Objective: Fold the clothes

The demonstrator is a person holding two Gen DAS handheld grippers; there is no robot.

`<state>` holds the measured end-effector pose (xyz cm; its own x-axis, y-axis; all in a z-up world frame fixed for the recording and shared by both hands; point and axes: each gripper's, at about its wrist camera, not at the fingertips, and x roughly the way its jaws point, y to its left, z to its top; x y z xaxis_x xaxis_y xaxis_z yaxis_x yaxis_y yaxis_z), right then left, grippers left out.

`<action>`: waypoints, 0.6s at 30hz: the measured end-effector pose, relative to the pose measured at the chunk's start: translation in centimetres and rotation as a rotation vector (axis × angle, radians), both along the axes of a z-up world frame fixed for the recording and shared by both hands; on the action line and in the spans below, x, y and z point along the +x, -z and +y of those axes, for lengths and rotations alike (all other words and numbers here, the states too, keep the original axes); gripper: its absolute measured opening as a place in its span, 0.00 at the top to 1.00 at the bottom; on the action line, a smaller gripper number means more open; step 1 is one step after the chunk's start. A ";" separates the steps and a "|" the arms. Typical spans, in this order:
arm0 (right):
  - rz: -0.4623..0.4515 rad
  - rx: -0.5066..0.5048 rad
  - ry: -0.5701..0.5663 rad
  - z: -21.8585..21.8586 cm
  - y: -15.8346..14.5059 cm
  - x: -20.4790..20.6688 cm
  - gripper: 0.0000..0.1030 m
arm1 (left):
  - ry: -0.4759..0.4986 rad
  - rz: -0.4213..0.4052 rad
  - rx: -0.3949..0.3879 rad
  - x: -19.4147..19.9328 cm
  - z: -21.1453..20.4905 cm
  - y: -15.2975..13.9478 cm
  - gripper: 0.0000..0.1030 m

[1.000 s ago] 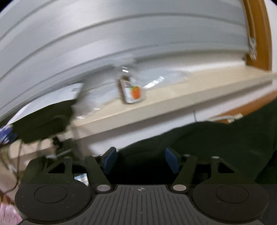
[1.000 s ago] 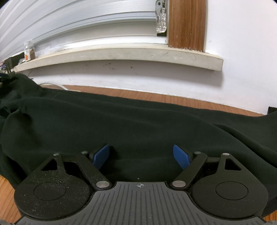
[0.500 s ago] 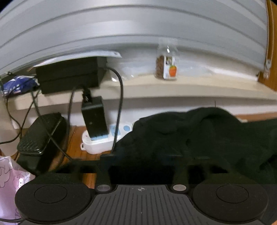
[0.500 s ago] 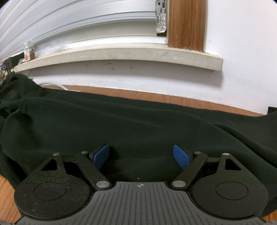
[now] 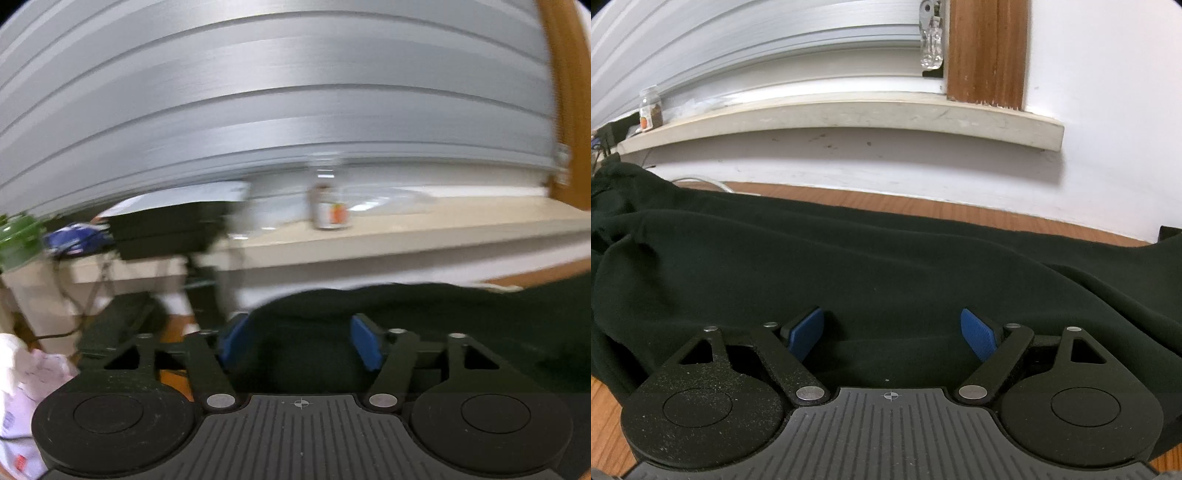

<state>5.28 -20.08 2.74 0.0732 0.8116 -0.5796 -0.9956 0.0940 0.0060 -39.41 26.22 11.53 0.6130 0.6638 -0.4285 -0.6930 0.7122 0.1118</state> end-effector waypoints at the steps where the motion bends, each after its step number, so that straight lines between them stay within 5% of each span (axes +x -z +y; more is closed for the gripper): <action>1: 0.000 0.001 0.000 0.0 0.0 0.0 0.21 | 0.031 -0.002 0.000 0.5 -1.3 0.2 0.30; 6: -0.030 0.047 0.026 -0.8 -0.3 -0.3 0.21 | 0.205 -0.027 -0.035 3.8 -7.1 2.1 0.26; 8: 0.009 0.068 0.003 -1.6 -0.7 -0.9 0.37 | 0.253 -0.017 -0.044 4.9 -8.7 2.8 0.26; 11: 0.003 0.088 -0.042 -3.0 -1.4 -2.9 0.44 | 0.292 -0.013 -0.049 6.1 -10.7 3.4 0.26; 18: 0.010 0.109 -0.169 -5.7 -2.4 -8.6 0.44 | 0.345 0.003 -0.026 7.7 -14.6 4.7 0.24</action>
<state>-3.34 -25.75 5.10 -0.0748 0.8696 -0.4880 -0.9969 -0.0765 0.0166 -31.68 11.58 6.81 0.7980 0.4063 -0.4451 -0.4105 0.9072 0.0920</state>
